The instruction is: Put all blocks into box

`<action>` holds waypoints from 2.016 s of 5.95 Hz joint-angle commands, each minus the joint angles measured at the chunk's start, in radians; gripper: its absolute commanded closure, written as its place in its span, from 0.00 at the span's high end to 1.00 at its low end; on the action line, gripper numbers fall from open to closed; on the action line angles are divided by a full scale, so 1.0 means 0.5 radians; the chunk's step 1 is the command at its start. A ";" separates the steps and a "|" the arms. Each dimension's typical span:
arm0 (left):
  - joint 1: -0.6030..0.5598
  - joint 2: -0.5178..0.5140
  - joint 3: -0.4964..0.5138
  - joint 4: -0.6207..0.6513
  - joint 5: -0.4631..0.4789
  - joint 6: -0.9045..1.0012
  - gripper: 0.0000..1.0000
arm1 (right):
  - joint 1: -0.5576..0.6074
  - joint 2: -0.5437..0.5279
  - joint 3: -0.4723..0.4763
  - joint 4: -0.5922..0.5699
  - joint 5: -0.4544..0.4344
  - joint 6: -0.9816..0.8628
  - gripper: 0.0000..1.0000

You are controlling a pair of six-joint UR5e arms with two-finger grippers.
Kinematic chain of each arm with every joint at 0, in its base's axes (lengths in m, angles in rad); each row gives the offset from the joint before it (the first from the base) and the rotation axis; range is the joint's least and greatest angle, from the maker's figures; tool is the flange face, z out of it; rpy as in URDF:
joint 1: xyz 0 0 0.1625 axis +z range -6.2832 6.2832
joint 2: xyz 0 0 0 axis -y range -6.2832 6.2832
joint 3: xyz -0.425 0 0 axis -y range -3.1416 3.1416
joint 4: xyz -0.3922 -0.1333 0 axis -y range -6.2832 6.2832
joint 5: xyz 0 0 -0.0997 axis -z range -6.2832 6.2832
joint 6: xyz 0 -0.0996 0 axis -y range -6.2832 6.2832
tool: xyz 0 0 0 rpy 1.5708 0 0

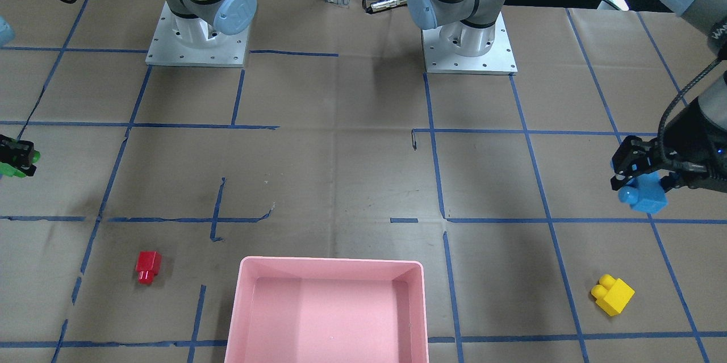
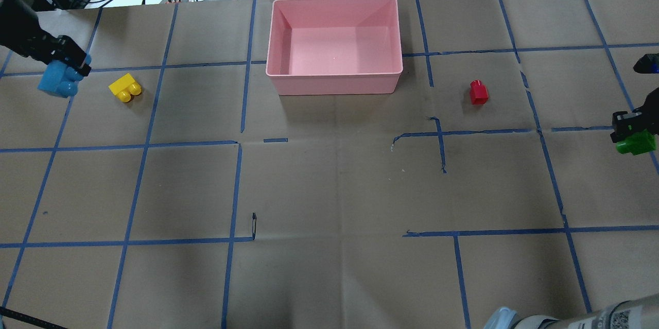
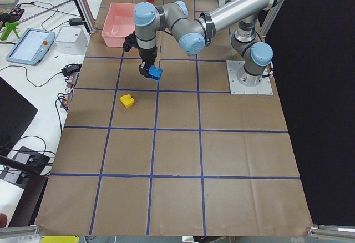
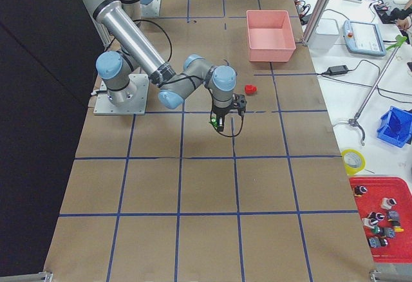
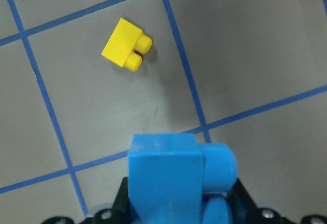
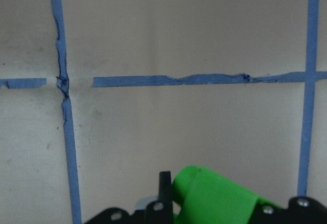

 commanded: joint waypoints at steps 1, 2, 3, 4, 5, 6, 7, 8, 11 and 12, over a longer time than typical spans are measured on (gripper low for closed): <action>-0.447 -0.253 0.453 -0.159 -0.039 -0.675 0.29 | 0.240 -0.011 -0.441 0.433 0.021 0.066 0.06; -0.620 -0.452 0.790 -0.285 -0.008 -0.821 0.29 | 0.470 0.007 -0.717 0.654 0.027 0.161 0.05; -0.770 -0.658 1.115 -0.396 0.026 -0.992 0.29 | 0.697 0.059 -0.902 0.702 0.051 0.262 0.05; -0.921 -0.833 1.304 -0.400 0.026 -1.176 0.29 | 0.894 0.196 -1.049 0.678 0.301 0.309 0.05; -1.071 -0.959 1.360 -0.376 0.023 -1.397 0.29 | 1.057 0.355 -1.209 0.672 0.422 0.470 0.05; -1.106 -1.039 1.346 -0.345 0.017 -1.414 0.29 | 1.180 0.506 -1.329 0.663 0.608 0.502 0.05; -1.112 -1.122 1.330 -0.327 0.008 -1.418 0.30 | 1.245 0.641 -1.415 0.556 0.759 0.588 0.02; -1.109 -1.172 1.315 -0.296 0.007 -1.405 0.31 | 1.306 0.785 -1.471 0.373 0.845 0.613 0.01; -1.088 -1.169 1.333 -0.186 0.014 -1.417 0.99 | 1.392 0.980 -1.652 0.380 1.012 0.677 0.98; -1.048 -1.127 1.345 -0.182 0.008 -1.418 0.99 | 1.396 0.980 -1.652 0.392 1.012 0.726 1.00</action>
